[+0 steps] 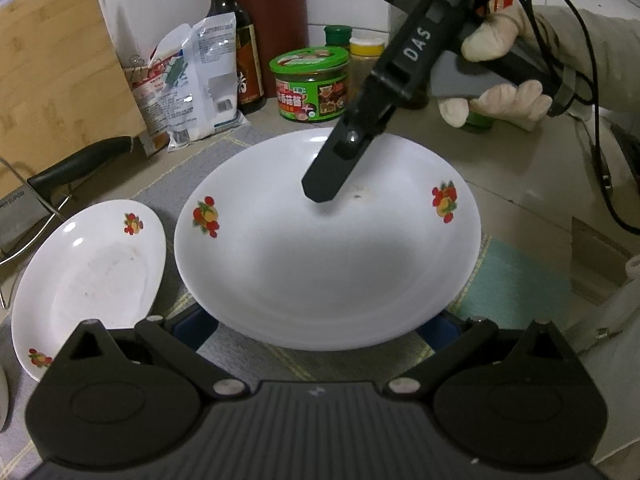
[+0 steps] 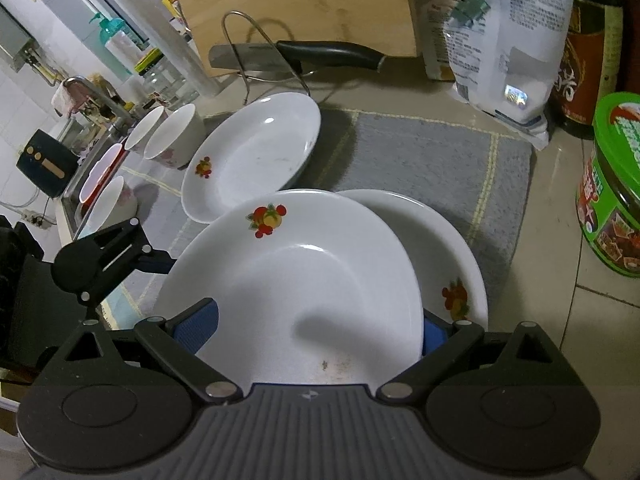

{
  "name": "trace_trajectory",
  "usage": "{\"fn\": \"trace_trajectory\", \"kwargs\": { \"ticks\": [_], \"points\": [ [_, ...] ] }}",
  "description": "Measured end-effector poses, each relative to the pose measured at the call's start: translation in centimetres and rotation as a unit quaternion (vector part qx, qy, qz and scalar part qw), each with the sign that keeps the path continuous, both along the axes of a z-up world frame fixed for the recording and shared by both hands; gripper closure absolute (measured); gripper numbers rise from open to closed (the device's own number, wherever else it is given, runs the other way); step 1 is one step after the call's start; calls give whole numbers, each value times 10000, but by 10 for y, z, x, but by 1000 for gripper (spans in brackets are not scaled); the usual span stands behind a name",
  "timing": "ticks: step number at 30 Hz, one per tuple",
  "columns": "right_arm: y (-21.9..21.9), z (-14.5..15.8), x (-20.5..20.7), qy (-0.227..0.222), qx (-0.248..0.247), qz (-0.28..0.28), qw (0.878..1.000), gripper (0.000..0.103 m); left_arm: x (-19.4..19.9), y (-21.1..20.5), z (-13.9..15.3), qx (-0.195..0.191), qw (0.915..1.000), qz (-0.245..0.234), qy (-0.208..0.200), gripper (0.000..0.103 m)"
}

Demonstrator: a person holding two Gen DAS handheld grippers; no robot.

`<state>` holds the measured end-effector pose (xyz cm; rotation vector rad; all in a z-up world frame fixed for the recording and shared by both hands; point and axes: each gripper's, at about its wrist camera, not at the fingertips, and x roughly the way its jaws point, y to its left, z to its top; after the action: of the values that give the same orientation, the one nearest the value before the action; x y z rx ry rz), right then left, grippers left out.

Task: Organize plates and bowls
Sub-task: 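Lower the fruit-decal plate onto the stained plate with both grippers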

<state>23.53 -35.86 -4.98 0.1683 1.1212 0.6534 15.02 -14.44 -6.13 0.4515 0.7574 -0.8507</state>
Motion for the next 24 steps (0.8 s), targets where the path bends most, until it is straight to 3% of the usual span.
{"fn": "trace_trajectory", "kwargs": {
  "ticks": [24],
  "points": [
    [-21,-8,-3,311,-4,-410,9987,0,19,-12,-4,491,9987,-138,-30,0]
  ]
}}
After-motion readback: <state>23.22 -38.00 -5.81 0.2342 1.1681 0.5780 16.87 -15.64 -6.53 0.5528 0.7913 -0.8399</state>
